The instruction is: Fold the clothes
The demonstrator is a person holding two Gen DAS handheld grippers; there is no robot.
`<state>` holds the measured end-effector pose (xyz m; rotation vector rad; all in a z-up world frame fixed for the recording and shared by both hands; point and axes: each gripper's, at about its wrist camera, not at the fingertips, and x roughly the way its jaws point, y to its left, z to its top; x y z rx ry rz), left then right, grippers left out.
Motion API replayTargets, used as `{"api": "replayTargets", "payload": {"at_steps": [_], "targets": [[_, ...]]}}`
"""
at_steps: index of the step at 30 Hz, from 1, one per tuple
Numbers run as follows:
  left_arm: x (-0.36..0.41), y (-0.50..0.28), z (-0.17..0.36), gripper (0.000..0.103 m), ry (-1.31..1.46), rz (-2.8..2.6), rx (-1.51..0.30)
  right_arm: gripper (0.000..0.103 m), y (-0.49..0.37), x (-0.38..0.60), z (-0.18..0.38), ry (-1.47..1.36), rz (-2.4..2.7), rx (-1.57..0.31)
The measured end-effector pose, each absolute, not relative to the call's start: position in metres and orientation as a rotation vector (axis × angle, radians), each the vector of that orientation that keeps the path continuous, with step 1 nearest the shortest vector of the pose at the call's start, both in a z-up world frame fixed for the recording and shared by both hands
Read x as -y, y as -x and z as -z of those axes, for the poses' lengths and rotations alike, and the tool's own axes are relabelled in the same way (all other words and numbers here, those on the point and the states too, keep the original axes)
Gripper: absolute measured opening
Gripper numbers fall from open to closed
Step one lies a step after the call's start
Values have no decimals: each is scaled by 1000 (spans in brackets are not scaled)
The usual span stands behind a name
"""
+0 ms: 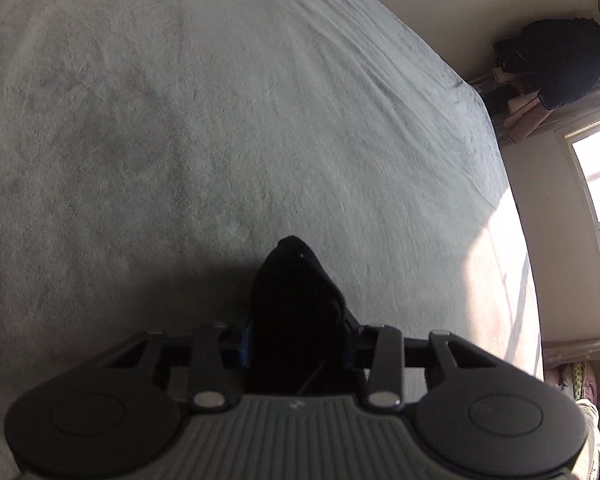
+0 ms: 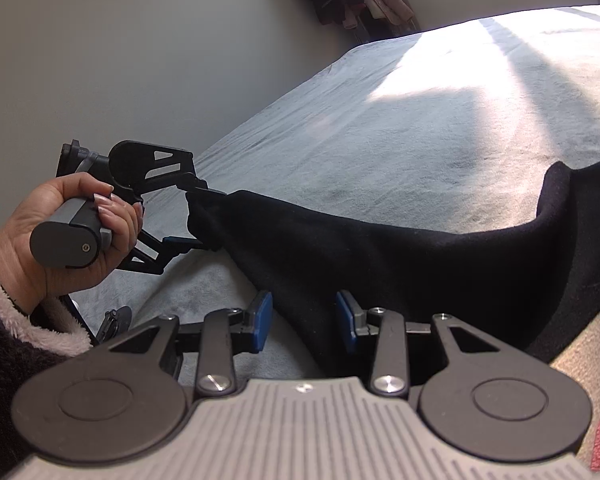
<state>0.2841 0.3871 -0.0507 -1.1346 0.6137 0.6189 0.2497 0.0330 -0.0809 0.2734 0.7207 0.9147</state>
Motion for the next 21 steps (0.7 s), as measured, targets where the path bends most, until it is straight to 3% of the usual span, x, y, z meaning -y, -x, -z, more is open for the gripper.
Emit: {"api": "replayTargets", "payload": {"at_steps": [1,3,15,16,19,21], "targets": [[-387,-284,52,19,1153,-602,-609,40,-249,-33,81,-274,-915,-721],[-383,-283,49,15,1141,-567,-567,40,-249,-33,80,-274,-915,-721],[-344,-265,-10,16,730,-545,-112,40,-250,-33,81,-275,-916,-722],[-342,-262,-15,17,691,-570,-91,40,-250,-34,81,-275,-916,-722],[-338,-263,-26,38,623,-597,-126,40,-250,-34,81,-275,-916,-722],[-337,-266,-27,44,612,-604,-178,40,-250,-34,81,-275,-916,-722]]}}
